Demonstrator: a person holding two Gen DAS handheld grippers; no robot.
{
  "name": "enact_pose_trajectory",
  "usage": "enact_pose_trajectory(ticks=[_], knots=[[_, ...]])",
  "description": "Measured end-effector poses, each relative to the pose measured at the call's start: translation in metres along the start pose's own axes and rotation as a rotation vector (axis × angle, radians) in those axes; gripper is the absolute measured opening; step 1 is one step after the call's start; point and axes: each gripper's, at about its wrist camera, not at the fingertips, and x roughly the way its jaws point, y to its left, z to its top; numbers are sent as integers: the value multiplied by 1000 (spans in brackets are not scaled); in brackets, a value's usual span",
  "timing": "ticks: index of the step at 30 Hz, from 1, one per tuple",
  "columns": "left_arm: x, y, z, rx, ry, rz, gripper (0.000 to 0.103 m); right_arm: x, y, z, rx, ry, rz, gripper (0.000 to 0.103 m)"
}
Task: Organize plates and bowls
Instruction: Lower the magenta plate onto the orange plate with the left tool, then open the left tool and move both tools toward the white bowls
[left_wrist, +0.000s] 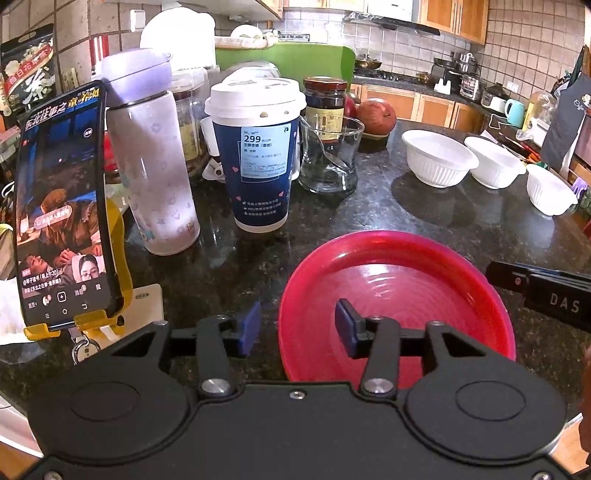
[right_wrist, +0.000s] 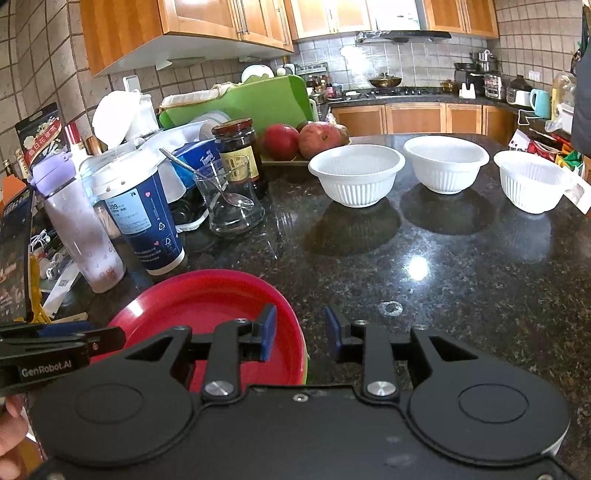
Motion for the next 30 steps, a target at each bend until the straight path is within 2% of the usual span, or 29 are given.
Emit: enact_pose_trajectory(ticks=[6, 19, 30], knots=[[-1, 1, 1, -1, 0, -17, 54, -1, -1, -1, 9, 4, -10, 34], [-2, -14, 3, 37, -4, -83, 59, -15, -13, -13, 49, -11, -76, 54], [-4, -47, 11, 86, -7, -111, 60, -34, -55, -13, 127, -86, -141, 56]])
